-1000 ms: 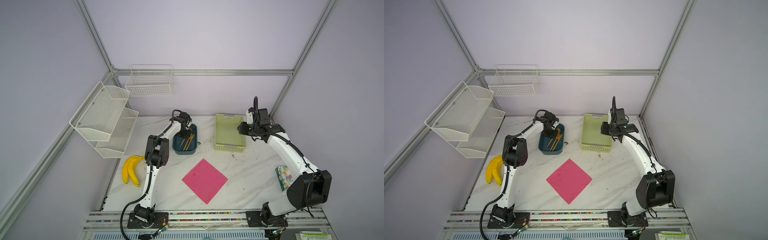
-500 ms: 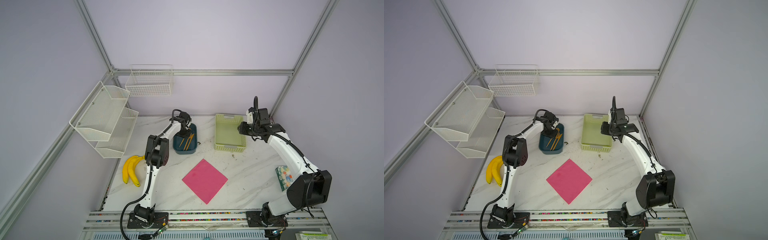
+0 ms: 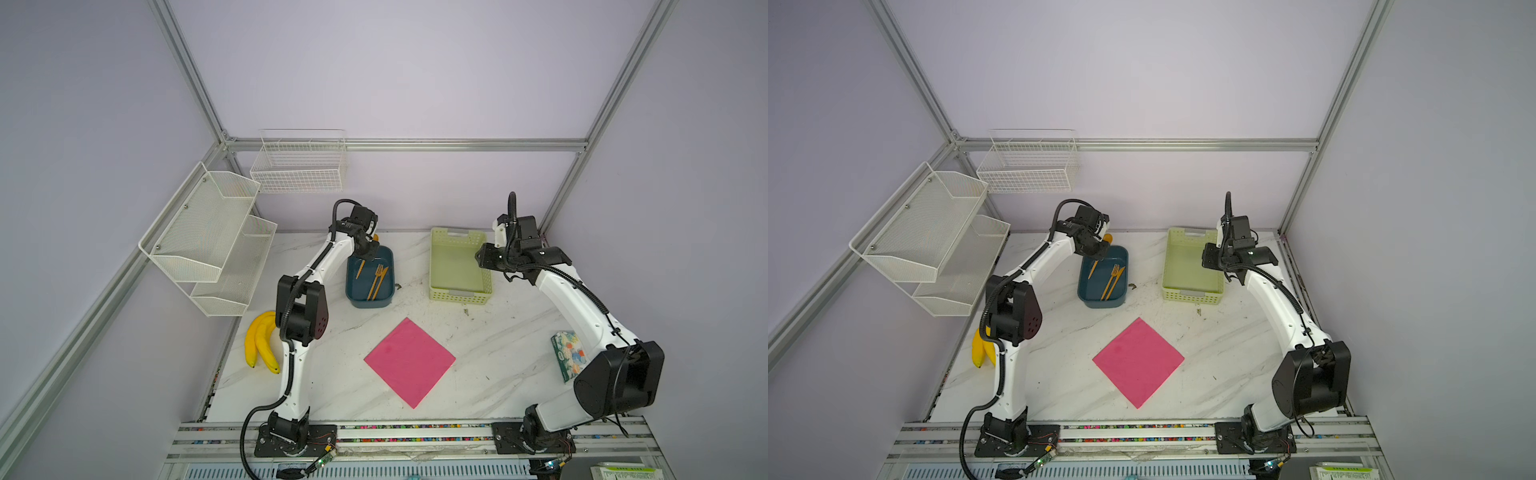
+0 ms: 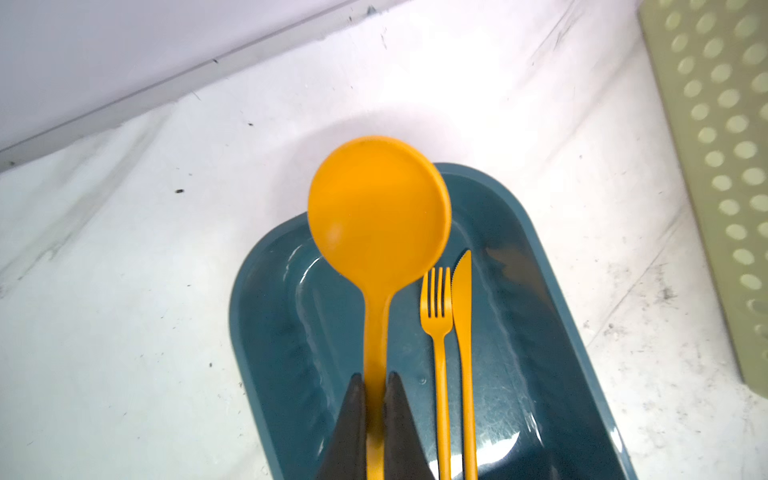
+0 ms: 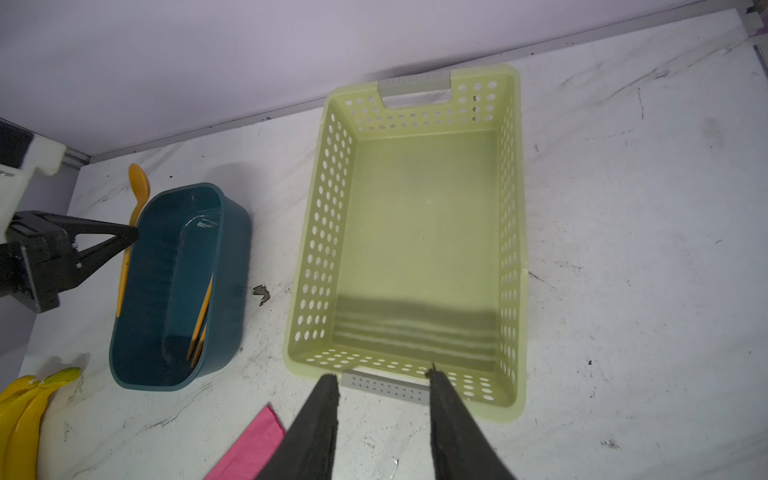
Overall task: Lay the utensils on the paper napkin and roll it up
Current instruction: 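Close the left gripper on the yellow spoon handle, then lift the yellow spoon out and carry it over the pink napkin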
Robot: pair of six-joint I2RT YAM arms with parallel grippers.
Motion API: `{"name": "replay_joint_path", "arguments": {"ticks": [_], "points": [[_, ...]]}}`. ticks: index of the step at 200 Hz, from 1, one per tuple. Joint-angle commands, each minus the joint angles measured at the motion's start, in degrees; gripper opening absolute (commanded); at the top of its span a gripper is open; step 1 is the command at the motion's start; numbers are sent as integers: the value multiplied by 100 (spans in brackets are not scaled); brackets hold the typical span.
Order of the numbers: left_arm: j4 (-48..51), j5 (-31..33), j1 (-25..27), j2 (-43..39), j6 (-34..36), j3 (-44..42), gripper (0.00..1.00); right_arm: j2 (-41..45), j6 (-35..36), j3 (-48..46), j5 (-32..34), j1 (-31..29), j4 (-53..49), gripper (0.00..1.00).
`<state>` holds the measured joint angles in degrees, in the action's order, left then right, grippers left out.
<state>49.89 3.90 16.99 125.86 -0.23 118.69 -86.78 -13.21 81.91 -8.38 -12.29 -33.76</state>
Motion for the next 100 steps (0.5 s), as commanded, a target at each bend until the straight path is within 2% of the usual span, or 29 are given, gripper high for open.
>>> {"name": "replay_joint_path", "arguments": {"ticks": [1, 34, 56, 100], "points": [[-8, 215, -21, -547, -539, -489, 0, 247, 51, 30, 12, -31, -112, 40], [3, -256, 34, -1143, -1171, -1050, 0, 329, 38, -68, -23, -32, -72, 39], [22, -120, 211, -1513, -1824, -1477, 0, 389, 38, -148, -49, -35, -50, 40], [8, 2, 732, -2443, -2561, -2563, 0, 564, 34, -358, -85, -28, -8, 40]]}}
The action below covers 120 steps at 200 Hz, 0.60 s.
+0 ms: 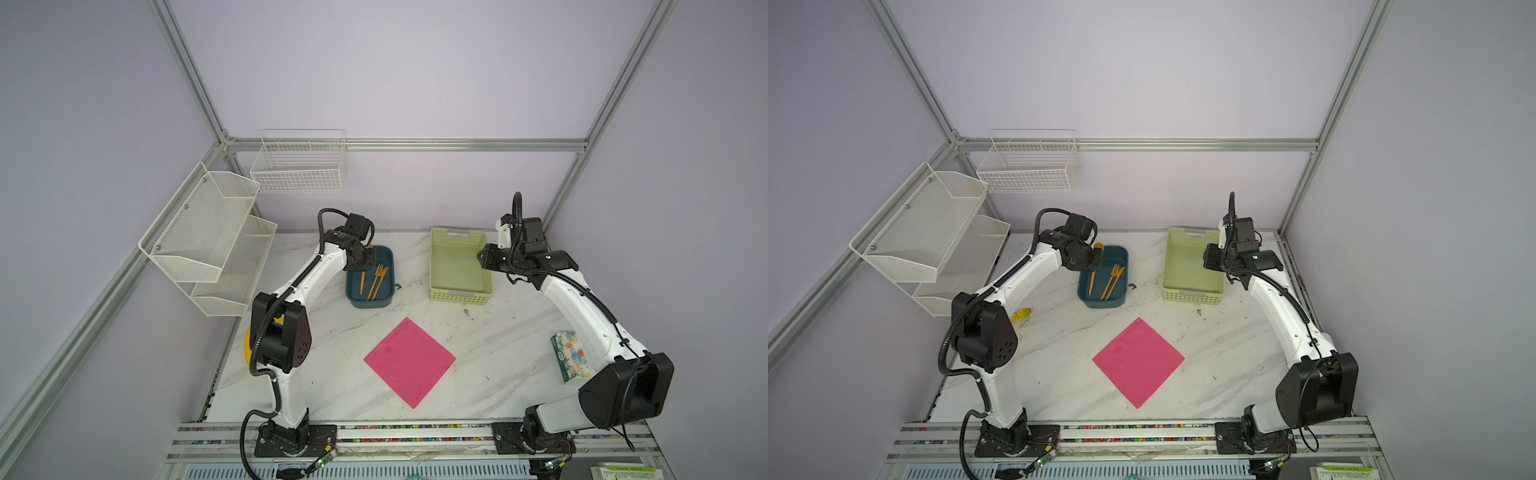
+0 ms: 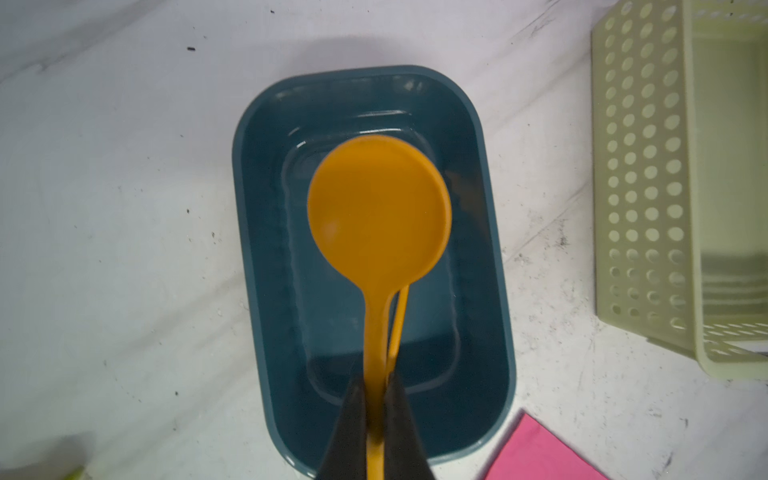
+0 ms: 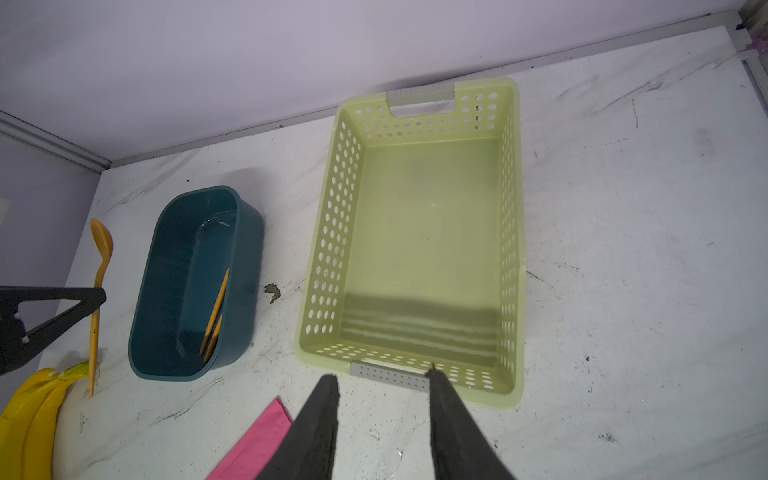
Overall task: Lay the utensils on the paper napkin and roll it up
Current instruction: 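Lift the yellow spoon out and carry it over the pink napkin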
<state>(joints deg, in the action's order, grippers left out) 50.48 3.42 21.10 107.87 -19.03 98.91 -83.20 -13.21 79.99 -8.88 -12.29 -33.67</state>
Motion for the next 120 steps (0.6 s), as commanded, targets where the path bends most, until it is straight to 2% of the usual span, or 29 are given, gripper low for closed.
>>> {"name": "replay_joint_path", "arguments": {"ticks": [1, 64, 120], "points": [[-53, 56, 336, -666, -699, -611, 0, 206, 36, -171, -34, -28, -17, 40], [-524, 467, 1388, -1982, -1829, -2346, 0, 353, 112, -318, 74, -30, -128, 40], [-750, 861, 2395, -2306, -2861, -3222, 0, 405, 236, -507, 101, -30, -105, 40]]}}
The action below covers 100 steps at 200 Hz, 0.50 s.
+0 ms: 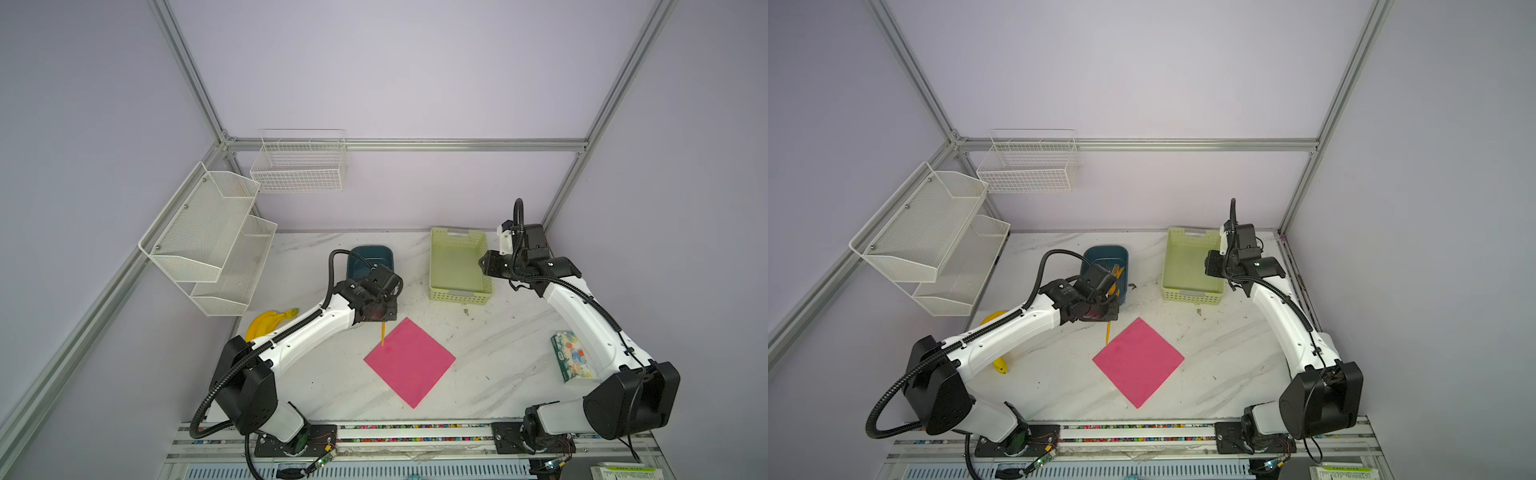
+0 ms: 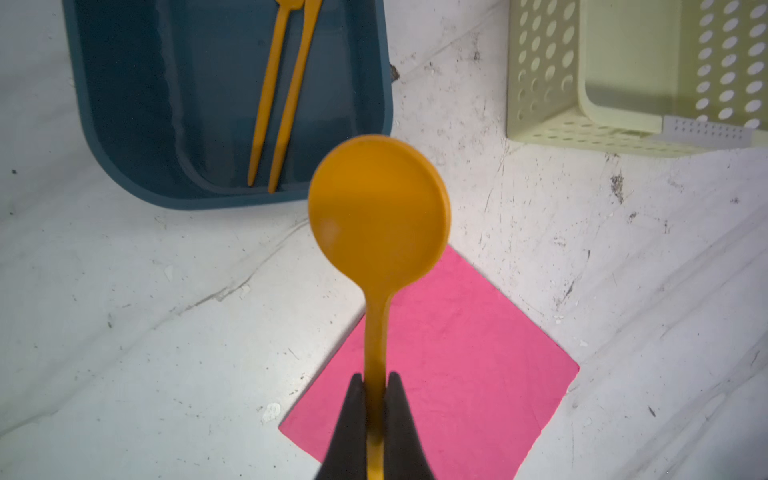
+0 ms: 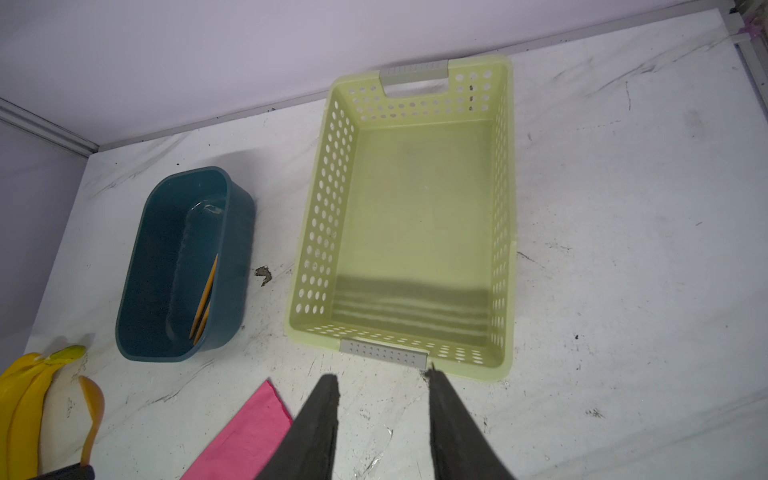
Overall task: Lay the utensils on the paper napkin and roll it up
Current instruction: 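Lift the yellow spoon out and carry it over the pink napkin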
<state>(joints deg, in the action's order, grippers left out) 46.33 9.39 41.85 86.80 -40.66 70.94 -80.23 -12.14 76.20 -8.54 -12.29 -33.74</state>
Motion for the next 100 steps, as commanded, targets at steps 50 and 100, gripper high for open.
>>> {"name": "replay_joint_path", "arguments": {"ticks": [50, 100], "points": [[-1113, 115, 898, 3, -1417, -1063, 0, 65, 259, -180, 43, -29, -69, 40], [-1318, 271, 1130, 406, -1741, -1179, 0, 81, 326, -193, -12, -28, -73, 40]]}}
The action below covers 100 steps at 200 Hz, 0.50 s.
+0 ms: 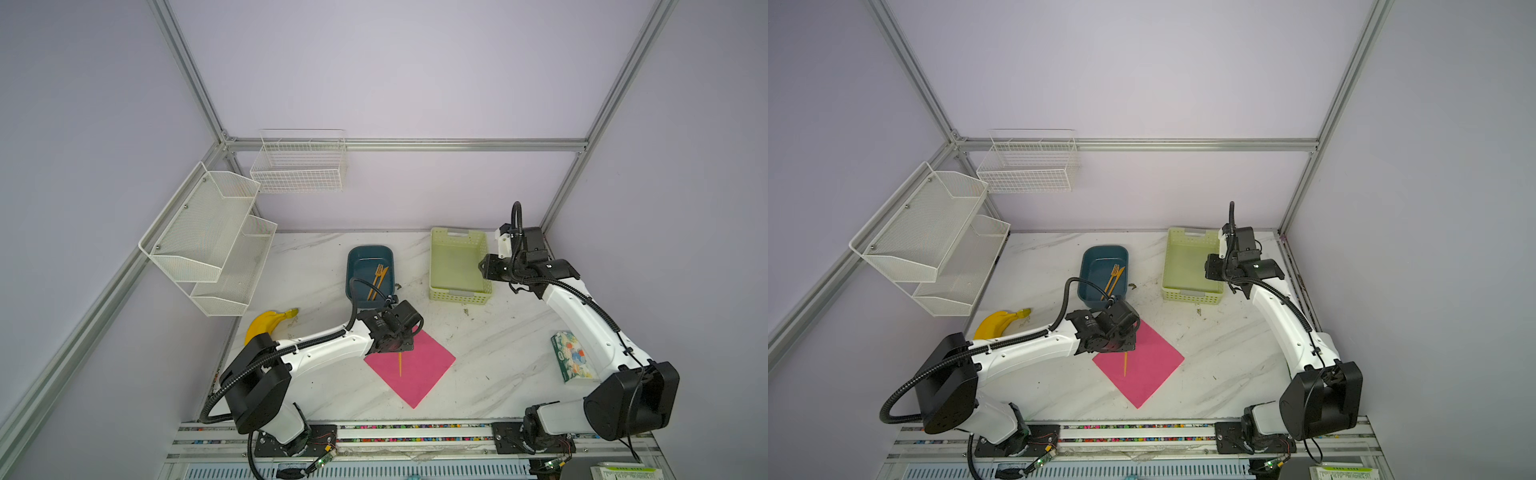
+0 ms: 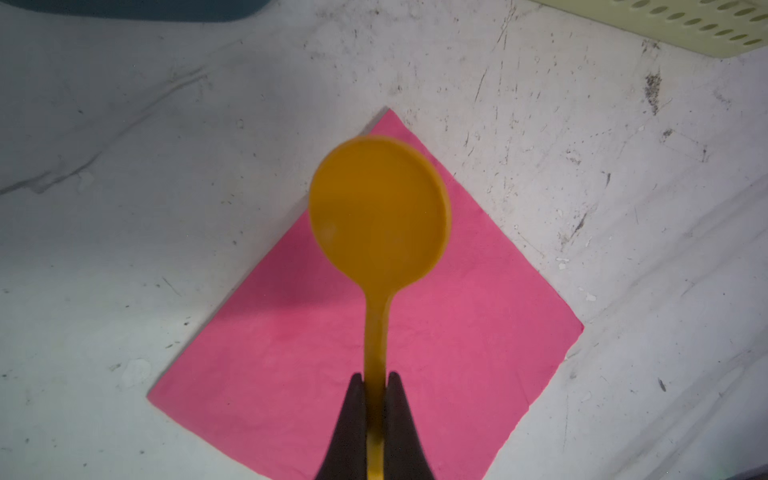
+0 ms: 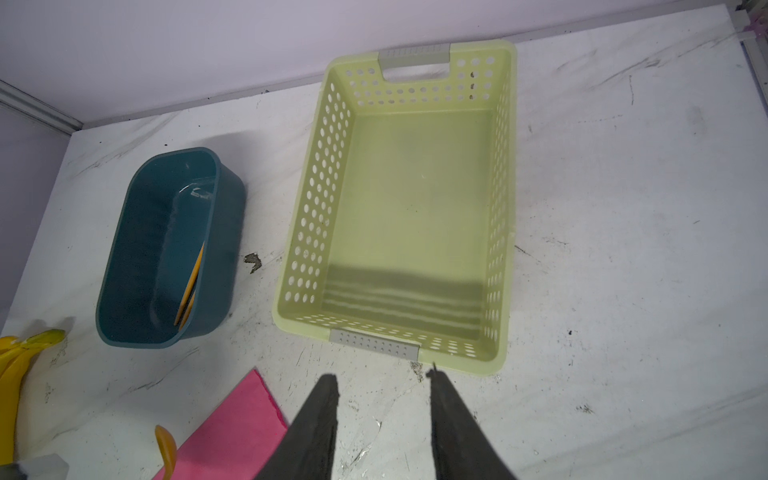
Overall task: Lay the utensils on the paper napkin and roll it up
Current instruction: 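Lift the yellow spoon out and carry it over the pink napkin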
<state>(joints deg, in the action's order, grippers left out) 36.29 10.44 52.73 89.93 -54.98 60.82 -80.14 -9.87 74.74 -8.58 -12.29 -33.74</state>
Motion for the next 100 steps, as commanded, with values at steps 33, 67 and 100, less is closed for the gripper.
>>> {"name": "replay_joint_path", "arguments": {"ticks": [33, 67, 100], "points": [[-374, 198, 43, 307, -321, -150, 0, 115, 129, -90, -21, -28, -88, 40], [-440, 173, 44, 525, -337, -183, 0, 114, 143, -137, -56, -33, -74, 41], [-472, 193, 36, 669, -338, -193, 0, 118, 143, -109, -100, -30, -78, 41]]}}
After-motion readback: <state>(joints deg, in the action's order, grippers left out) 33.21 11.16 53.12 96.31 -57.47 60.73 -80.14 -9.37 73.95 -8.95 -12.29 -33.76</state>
